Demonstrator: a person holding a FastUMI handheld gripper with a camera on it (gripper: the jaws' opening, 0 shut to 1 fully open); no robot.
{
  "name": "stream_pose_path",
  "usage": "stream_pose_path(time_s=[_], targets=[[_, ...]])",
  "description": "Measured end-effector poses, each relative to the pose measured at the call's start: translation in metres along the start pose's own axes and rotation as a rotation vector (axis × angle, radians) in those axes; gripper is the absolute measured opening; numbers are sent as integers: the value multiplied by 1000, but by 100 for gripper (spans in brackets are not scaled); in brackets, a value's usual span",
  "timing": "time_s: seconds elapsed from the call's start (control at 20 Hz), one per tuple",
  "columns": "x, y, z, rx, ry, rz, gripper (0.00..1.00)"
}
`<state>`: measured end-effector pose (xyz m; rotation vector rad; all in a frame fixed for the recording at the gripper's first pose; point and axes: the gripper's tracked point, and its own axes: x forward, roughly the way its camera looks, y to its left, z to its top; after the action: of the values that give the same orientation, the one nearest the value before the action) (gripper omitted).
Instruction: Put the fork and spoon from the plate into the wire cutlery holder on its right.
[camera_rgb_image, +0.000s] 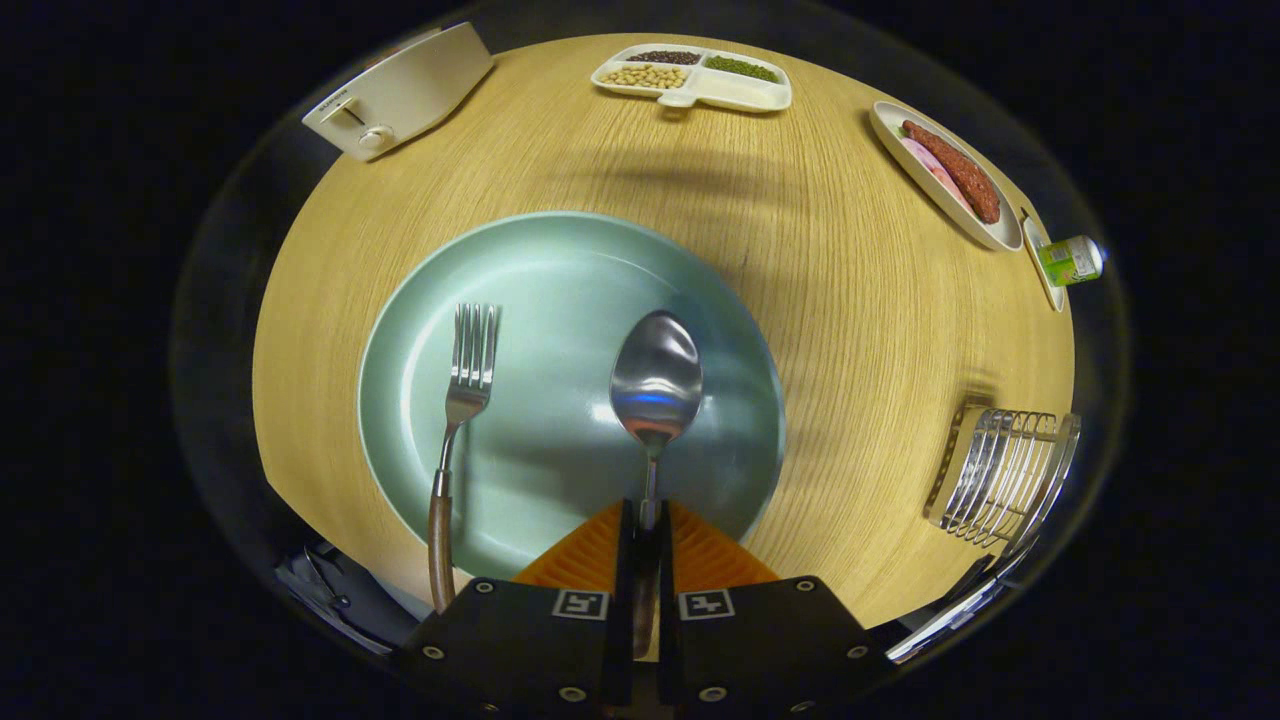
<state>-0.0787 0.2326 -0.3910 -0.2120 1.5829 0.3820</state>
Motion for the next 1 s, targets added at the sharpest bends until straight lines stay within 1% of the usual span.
stream_pose_path(time_s=[0.1,0.25,0.4,0.5,0.55,0.65,1.0], targets=[[1,1,1,29,-8,21,9],[-1,0,1,-4,-42,36,7],[-2,5,-2,25,-50,70,4],[-3,1,2,30,-79,61,4],[-6,1,4,28,-99,66,4],[-13,5,5,26,-117,101,3],[-48,-11,7,58,-221,115,3]])
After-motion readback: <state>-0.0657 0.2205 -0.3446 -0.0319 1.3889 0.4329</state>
